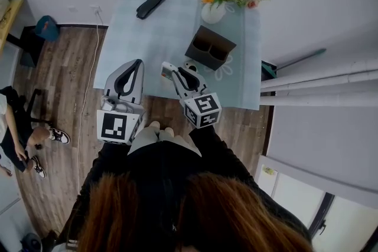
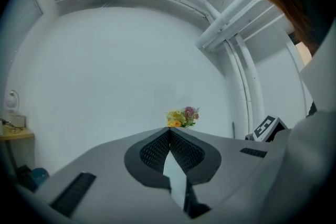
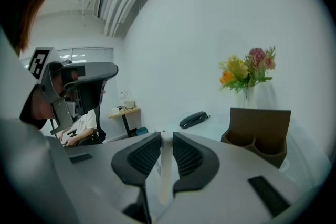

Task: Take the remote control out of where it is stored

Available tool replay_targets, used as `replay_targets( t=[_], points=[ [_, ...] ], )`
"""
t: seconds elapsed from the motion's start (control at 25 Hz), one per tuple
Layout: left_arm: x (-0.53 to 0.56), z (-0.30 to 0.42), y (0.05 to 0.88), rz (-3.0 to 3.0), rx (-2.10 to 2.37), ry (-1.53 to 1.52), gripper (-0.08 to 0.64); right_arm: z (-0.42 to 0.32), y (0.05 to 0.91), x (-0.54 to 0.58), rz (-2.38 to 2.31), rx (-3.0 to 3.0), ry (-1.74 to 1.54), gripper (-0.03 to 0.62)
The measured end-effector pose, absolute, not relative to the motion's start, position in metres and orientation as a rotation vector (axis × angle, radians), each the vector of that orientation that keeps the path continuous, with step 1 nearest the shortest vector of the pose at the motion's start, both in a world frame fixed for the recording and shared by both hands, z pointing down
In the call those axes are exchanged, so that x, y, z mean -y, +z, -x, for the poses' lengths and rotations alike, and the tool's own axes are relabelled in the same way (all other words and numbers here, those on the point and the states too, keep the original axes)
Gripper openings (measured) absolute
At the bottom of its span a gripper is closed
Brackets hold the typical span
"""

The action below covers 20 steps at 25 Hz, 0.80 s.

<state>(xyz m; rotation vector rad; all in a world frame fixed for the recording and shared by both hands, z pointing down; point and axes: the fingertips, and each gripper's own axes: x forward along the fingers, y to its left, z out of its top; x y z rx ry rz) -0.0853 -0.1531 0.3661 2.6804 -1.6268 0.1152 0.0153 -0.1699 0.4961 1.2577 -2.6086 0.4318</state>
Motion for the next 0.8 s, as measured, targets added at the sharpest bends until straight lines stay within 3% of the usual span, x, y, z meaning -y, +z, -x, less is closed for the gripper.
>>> replay_targets(
  t=[0.8],
  points=[
    [0.158,0.092,0.368,-2.654,1.676,0.12,0.005,-0.029,0.545,0.231,-1.239,2.594,0.636,0.084]
  ],
)
